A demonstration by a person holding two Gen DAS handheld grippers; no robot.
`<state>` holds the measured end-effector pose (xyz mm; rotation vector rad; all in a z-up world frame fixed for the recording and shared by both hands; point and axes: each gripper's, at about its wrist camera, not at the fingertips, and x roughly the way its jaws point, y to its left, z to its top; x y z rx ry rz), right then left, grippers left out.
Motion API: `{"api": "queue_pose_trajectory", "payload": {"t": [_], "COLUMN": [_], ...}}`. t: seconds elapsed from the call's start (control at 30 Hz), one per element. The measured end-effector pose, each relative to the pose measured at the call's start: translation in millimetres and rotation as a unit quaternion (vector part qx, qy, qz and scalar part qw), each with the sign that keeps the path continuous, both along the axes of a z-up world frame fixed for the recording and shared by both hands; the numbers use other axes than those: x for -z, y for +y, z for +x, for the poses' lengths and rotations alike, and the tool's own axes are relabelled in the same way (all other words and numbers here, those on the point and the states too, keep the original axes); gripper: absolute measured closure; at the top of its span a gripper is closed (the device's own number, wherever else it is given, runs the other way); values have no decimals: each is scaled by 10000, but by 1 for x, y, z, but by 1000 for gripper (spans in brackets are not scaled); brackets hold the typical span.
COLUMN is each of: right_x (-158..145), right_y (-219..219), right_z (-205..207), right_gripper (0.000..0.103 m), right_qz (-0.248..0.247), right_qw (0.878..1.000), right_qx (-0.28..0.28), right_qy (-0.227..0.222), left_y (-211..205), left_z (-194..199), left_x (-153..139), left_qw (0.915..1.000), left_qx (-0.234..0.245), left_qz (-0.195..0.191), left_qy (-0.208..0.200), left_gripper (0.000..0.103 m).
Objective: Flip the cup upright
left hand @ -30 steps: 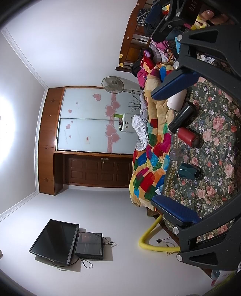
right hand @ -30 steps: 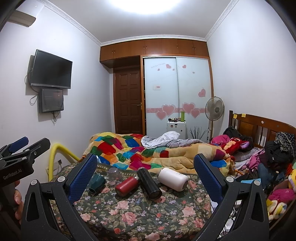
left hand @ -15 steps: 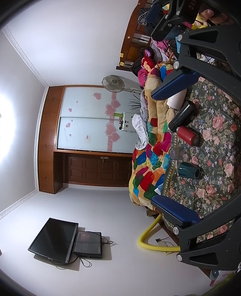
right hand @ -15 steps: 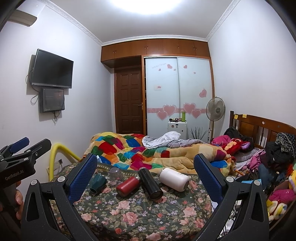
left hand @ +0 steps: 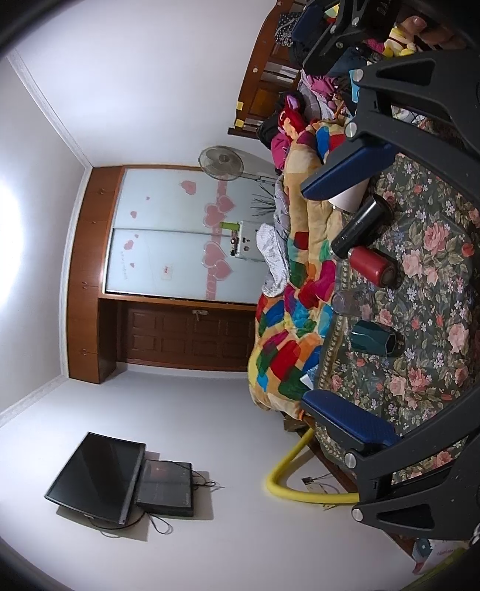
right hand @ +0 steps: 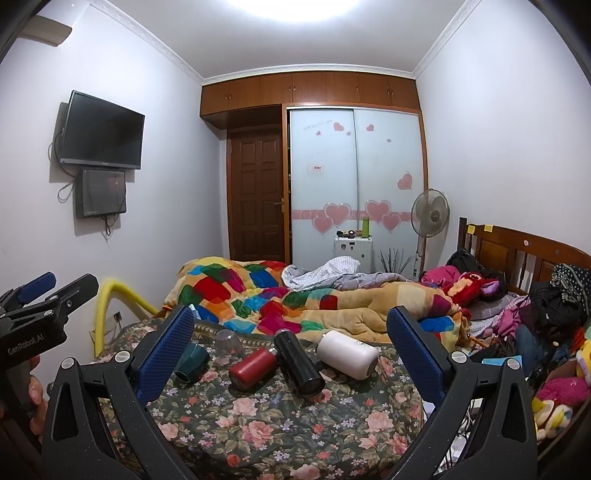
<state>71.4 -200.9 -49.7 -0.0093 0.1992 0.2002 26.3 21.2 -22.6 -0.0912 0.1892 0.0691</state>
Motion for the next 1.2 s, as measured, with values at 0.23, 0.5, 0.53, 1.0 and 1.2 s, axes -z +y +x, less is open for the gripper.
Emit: {"api": "queue_pose_trajectory", "payload": {"t": [0.23,0.5,0.53,1.0,1.2], "right_x": [15,45,49,98,107], "right_y": [1,1,0,-6,-7], "right_z": [30,80,85,148,161], "right_gripper": [0,0,0,0,0], "right_qz": [-80,-291,-310,-421,-440], "right_qw": [9995,9954,9947,9779,9761], "right_qx": [56,252,271,535,584], "right_qy": [292,872,939,1977,2045], "left_y": [27,72,79,101,88], "left_z": [64,163,173,316,330], "left_x": [33,124,137,262,281], "left_qw": [9977,9804,9781,9233,9168], "left_qx": [-226,-436,-389,140,201], "left_qz": [-45,48,-8,-438,-236], "left_qy": [645,1919,2046,3814,3980], "left_gripper": [0,0,0,16,27]}}
